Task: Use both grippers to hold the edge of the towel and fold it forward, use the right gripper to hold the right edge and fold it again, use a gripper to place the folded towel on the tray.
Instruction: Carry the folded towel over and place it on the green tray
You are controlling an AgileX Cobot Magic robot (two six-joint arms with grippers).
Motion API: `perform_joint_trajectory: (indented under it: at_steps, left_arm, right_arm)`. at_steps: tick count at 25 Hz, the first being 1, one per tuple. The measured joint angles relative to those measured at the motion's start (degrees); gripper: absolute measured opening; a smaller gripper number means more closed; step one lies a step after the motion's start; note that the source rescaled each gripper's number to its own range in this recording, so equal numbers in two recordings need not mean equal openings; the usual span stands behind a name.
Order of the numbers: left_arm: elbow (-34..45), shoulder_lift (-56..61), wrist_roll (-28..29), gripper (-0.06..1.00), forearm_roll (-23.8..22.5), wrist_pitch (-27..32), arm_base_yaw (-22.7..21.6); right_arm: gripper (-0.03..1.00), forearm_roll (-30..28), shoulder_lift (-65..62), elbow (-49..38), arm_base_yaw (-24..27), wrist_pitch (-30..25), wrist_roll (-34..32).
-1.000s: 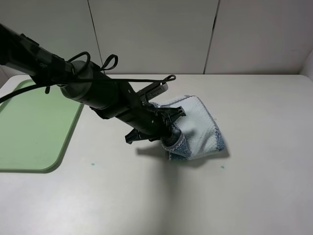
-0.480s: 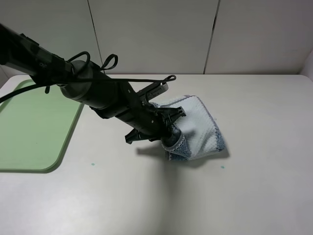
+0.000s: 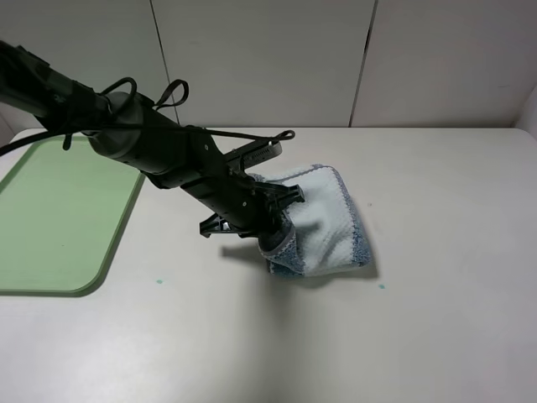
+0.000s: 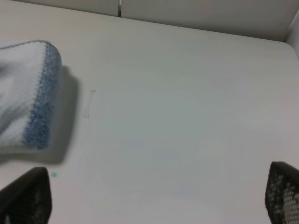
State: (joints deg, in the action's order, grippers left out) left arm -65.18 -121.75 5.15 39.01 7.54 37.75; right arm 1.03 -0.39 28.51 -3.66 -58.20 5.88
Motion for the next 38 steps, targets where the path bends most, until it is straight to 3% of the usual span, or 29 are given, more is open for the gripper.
perform_joint_trajectory:
  at_steps: [12,25,38]
  left_arm:
    - [0.4,5.4,0.0,0.07,-12.8,4.2,-9.3]
    - [0.9,13.8,0.0,0.07,-24.6,12.8,-15.9]
    - [10.7,22.3,0.0,0.07,-29.3,14.3,-25.1]
  right_arm:
    - [1.0,0.0,0.0,0.0,0.0,0.0,0.0]
    - [1.0,0.0,0.0,0.0,0.0,0.0,0.0]
    - [1.0,0.0,0.0,0.0,0.0,0.0,0.0]
